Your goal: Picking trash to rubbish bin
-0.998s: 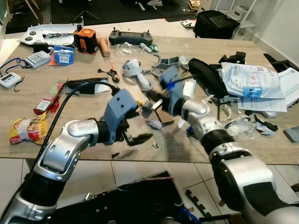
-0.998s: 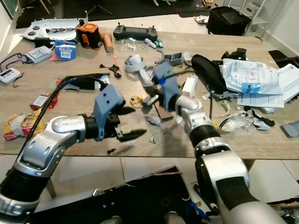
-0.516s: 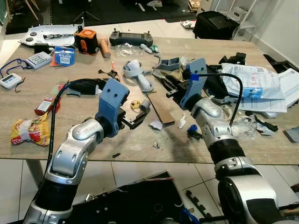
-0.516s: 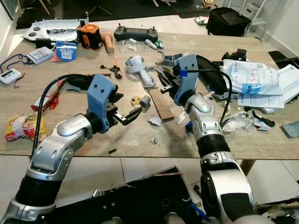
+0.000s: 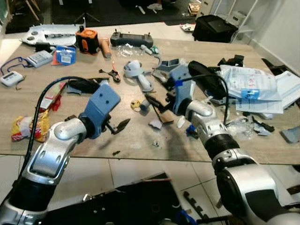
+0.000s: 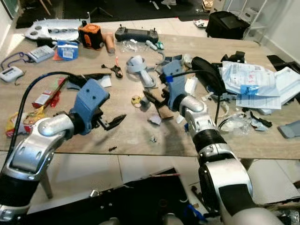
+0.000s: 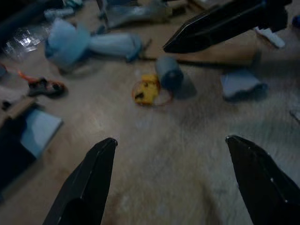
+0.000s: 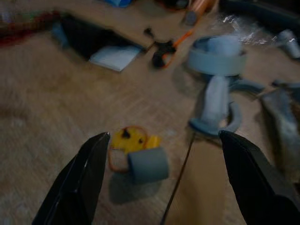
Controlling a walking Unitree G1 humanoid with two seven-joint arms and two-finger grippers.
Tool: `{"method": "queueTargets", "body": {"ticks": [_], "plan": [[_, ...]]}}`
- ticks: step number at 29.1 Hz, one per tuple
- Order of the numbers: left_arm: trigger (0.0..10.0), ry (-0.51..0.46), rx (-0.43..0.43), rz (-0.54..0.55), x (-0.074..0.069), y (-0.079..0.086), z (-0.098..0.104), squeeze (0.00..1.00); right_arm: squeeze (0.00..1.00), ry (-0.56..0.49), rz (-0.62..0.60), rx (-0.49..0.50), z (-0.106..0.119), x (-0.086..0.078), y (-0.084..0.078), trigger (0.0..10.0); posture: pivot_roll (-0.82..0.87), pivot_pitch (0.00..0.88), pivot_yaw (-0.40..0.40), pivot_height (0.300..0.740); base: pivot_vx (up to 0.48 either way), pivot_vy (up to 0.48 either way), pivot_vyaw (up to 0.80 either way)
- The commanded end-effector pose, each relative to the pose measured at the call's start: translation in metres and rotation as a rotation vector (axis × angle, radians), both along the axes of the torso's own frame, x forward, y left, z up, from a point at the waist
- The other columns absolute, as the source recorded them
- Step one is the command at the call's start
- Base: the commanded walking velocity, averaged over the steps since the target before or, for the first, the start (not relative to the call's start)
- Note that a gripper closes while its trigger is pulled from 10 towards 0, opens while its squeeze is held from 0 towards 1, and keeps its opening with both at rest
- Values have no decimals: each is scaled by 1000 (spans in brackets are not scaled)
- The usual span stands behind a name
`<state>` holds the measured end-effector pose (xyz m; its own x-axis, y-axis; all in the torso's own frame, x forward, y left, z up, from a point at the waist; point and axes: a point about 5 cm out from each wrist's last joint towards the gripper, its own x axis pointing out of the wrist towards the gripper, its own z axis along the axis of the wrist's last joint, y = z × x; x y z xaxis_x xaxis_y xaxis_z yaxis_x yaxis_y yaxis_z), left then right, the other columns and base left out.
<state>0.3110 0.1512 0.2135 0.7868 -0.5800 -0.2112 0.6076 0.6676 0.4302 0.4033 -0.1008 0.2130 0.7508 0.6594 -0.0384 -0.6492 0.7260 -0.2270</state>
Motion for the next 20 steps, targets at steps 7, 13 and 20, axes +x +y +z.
{"method": "queueTargets", "body": {"ticks": [7, 13, 20], "plan": [[10000, 8, 105, -35, -3, 6, 0, 0, 0, -13, 13, -91, 2, 2, 7, 10000, 198, 250, -117, 740, 0, 0, 0], [10000, 9, 109, -47, -7, 4, 2, 0, 0, 1, 18, -145, -6, 2, 7, 10000, 221, 259, -127, 740, 0, 0, 0], [10000, 42, 109, -90, -11, -1, -4, 0, 0, 26, -6, -174, -15, 1, 5, 10000, 224, 263, -106, 740, 0, 0, 0]]}}
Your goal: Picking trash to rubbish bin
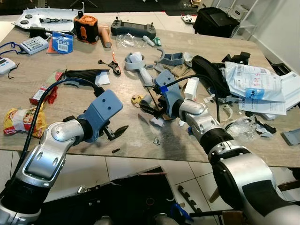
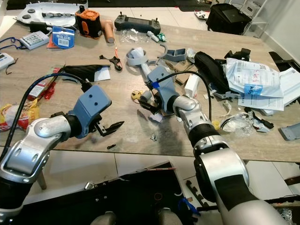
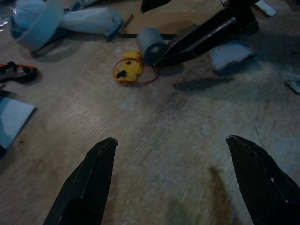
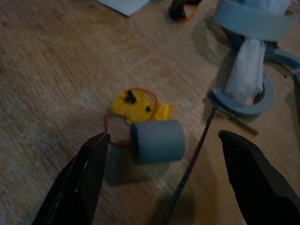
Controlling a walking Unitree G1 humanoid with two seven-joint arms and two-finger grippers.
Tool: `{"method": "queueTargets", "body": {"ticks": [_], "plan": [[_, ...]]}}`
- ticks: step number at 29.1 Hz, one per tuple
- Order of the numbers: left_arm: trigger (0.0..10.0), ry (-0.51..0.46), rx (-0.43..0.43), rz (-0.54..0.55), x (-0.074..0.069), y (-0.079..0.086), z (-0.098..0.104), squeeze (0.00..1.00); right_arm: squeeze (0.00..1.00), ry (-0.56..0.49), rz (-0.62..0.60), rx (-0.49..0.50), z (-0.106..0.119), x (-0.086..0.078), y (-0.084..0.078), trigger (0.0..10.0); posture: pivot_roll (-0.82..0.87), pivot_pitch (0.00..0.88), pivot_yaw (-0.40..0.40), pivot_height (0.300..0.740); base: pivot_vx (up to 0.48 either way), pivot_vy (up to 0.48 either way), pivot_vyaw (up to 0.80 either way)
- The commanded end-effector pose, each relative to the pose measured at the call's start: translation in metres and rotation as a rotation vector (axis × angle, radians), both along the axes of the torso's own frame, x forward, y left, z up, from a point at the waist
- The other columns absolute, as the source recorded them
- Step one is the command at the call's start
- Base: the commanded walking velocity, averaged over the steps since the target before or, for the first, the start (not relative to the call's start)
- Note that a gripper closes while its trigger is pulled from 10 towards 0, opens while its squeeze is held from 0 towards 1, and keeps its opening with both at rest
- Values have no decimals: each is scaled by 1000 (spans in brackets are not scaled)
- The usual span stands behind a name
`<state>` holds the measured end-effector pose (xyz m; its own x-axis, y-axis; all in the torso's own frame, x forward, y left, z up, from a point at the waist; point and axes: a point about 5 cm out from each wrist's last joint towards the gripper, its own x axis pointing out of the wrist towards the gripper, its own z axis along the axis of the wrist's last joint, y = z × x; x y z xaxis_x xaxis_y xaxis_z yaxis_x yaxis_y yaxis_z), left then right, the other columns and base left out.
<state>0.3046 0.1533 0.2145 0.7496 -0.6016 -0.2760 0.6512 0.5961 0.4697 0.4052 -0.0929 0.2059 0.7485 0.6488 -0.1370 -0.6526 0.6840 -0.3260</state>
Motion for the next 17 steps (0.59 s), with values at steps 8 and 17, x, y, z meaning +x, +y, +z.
{"method": "queueTargets", "body": {"ticks": [8, 17], "plan": [[10000, 12, 13, -36, -1, -4, 1, 0, 0, 32, -20, 31, -11, -2, -2, 0, 231, 259, -97, 740, 0, 0, 0], [10000, 17, 8, -51, 0, -8, 1, 0, 0, 15, -37, 70, -6, 0, -7, 0, 230, 259, -84, 740, 0, 0, 0]]}}
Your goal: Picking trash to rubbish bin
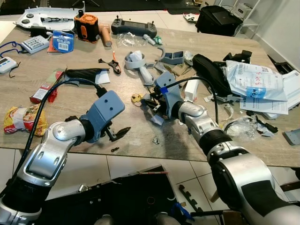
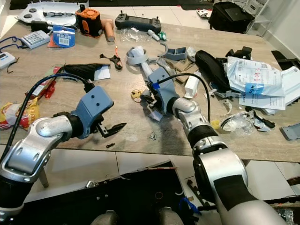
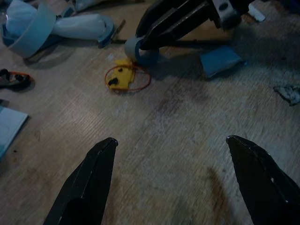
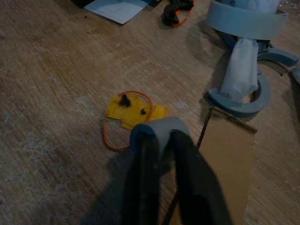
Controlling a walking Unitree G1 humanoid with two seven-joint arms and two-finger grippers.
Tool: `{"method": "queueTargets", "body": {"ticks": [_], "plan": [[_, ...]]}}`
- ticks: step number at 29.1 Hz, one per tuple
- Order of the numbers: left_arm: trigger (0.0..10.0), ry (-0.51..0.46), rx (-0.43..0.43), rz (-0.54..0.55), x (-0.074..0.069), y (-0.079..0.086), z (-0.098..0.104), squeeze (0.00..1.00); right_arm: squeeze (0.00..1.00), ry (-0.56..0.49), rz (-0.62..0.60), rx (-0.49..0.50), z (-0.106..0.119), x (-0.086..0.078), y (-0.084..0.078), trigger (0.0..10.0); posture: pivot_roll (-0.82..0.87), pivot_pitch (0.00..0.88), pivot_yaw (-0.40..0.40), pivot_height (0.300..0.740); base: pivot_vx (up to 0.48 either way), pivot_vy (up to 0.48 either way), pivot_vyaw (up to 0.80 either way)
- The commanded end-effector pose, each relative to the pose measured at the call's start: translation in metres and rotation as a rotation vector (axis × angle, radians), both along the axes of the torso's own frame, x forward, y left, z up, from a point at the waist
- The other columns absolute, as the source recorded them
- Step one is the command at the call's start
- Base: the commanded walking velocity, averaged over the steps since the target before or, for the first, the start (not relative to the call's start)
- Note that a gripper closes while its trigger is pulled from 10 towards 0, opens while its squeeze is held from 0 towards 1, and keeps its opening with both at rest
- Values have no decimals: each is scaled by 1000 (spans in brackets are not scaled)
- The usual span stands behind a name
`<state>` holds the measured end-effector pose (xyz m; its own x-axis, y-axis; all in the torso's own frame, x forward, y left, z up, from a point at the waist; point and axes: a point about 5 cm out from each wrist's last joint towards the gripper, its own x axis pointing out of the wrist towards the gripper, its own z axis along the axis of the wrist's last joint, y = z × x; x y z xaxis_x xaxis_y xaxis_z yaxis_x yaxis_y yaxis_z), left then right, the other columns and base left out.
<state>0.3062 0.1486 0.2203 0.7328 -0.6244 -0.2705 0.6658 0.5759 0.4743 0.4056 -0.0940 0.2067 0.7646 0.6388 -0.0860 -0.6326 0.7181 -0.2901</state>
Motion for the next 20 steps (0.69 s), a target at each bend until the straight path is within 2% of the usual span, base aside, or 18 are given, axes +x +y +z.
{"method": "queueTargets", "body": {"ticks": [1, 9, 11, 12, 14, 15, 16, 17, 18, 20], "plan": [[10000, 26, 10, -23, -2, -4, -5, 0, 0, 30, -15, 11, -8, -1, -7, 0, 231, 258, -80, 740, 0, 0, 0], [10000, 29, 13, -34, -1, -4, -5, 0, 0, 31, -29, 53, -6, 0, -11, 0, 228, 255, -67, 740, 0, 0, 0], [10000, 23, 10, -36, 0, -5, -3, 0, 0, 22, -46, 132, 4, 2, -14, 0, 228, 255, -67, 740, 0, 0, 0], [10000, 23, 10, -36, 0, -5, -3, 0, 0, 22, -46, 132, 4, 2, -14, 0, 228, 255, -67, 740, 0, 0, 0], [10000, 19, 4, -35, 1, -5, -2, 0, 0, 4, -65, 225, 18, 5, -20, 0, 226, 254, -65, 740, 0, 0, 0], [10000, 19, 4, -35, 1, -5, -2, 0, 0, 4, -65, 225, 18, 5, -20, 0, 226, 254, -65, 740, 0, 0, 0], [10000, 16, -1, -34, 2, -6, -1, 0, 0, -15, -83, 309, 31, 8, -25, 0, 222, 253, -61, 740, 0, 0, 0], [10000, 16, -1, -34, 2, -6, -1, 0, 0, -15, -83, 309, 31, 8, -25, 0, 222, 253, -61, 740, 0, 0, 0], [10000, 0, -16, -24, 3, -6, 2, 0, 0, -39, -86, 390, 44, 9, -31, 0, 219, 254, -62, 740, 0, 0, 0], [10000, -7, -22, -19, 4, -6, 3, 0, 0, -49, -86, 413, 48, 9, -33, 0, 219, 254, -62, 740, 0, 0, 0]]}}
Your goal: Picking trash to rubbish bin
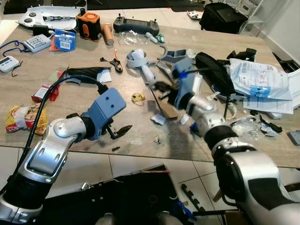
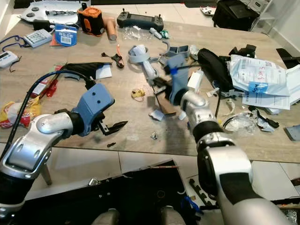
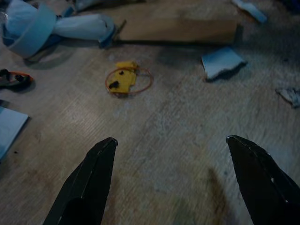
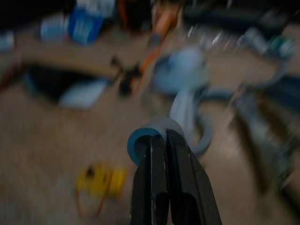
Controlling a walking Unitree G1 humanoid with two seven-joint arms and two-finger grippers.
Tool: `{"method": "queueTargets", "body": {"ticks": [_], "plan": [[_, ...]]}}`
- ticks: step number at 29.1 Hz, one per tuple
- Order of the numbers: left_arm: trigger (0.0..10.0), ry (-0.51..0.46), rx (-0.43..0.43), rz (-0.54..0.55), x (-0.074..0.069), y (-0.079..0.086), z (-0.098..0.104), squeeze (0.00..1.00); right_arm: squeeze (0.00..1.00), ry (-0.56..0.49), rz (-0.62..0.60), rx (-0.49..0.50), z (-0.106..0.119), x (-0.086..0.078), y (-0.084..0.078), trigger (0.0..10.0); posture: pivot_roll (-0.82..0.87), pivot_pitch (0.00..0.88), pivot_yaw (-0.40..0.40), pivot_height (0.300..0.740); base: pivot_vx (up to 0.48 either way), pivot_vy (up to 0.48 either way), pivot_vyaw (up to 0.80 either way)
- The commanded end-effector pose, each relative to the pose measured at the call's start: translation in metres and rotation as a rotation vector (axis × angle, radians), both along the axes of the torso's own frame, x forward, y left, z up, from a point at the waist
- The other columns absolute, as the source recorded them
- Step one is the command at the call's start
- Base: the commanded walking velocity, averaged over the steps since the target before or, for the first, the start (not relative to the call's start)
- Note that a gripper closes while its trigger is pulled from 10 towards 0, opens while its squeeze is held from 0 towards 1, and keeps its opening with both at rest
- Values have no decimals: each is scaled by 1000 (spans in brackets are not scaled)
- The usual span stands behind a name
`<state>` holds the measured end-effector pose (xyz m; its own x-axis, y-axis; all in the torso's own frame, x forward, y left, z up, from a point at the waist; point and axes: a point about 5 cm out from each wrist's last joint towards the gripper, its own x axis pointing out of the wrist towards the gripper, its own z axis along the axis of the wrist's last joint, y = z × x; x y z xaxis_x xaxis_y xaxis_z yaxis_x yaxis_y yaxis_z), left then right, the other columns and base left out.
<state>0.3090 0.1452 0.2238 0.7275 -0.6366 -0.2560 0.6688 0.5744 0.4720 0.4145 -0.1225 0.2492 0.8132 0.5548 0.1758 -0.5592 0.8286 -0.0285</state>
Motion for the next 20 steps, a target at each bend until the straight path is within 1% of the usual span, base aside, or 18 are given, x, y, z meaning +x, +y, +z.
{"method": "queueTargets", "body": {"ticks": [1, 4, 5, 6, 7, 8, 9, 10, 11, 13, 14, 16, 17, 18, 20], "plan": [[10000, -13, -30, 9, 2, -3, 1, 0, 0, -20, 3, 67, 10, 0, -5, 0, 215, 255, -65, 740, 0, 0, 0], [10000, -46, -114, 107, 7, -1, 5, 0, 0, -69, 0, 88, 17, -1, -5, 0, 204, 258, -72, 740, 0, 0, 0], [10000, -58, -160, 180, 10, 0, 4, 0, 0, -88, -15, 69, 16, -2, -4, 6941, 190, 246, -74, 740, 0, 0, 0], [10000, -71, -204, 259, 12, 3, 2, 0, 0, -99, -38, 63, 15, -3, -2, 10000, 190, 246, -74, 740, 0, 0, 0], [10000, -78, -230, 311, 13, 4, 1, 0, 0, -104, -54, 60, 14, -4, -1, 10000, 190, 246, -74, 740, 0, 0, 0], [10000, -87, -268, 384, 12, 7, -2, 0, 0, -118, -81, 52, 12, -6, 0, 10000, 171, 220, -74, 740, 0, 0, 0], [10000, -98, -291, 430, 11, 8, -5, 0, 0, -130, -109, 57, 10, -8, 0, 10000, 165, 213, -76, 740, 0, 0, 0], [10000, -98, -291, 430, 11, 8, -5, 0, 0, -130, -109, 57, 10, -8, 0, 10000, 165, 213, -76, 740, 0, 0, 0], [10000, -104, -344, 473, 9, 8, -7, 0, 0, -144, -149, 60, 7, -12, 0, 10000, 162, 205, -78, 740, 0, 0, 0], [10000, -95, -413, 523, 5, 7, -10, 0, 0, -156, -212, 71, -1, -17, -2, 10000, 161, 178, -80, 740, 0, 0, 0], [10000, -88, -446, 538, 4, 5, -11, 0, 0, -162, -271, 70, -7, -21, -4, 10000, 158, 169, -79, 740, 0, 0, 0], [10000, -83, -474, 551, 2, 3, -12, 0, 0, -169, -334, 69, -13, -26, -7, 10000, 158, 169, -79, 740, 0, 0, 0], [10000, -80, -500, 565, 3, 0, -14, 0, 0, -173, -372, 65, -20, -31, -11, 10000, 161, 150, -81, 740, 0, 0, 0], [10000, -80, -500, 565, 3, 0, -14, 0, 0, -173, -372, 65, -20, -31, -11, 10000, 161, 150, -81, 740, 0, 0, 0], [10000, -86, -511, 591, 5, -3, -16, 0, 0, -164, -410, 78, -28, -37, -15, 10000, 161, 140, -81, 740, 0, 0, 0]]}}
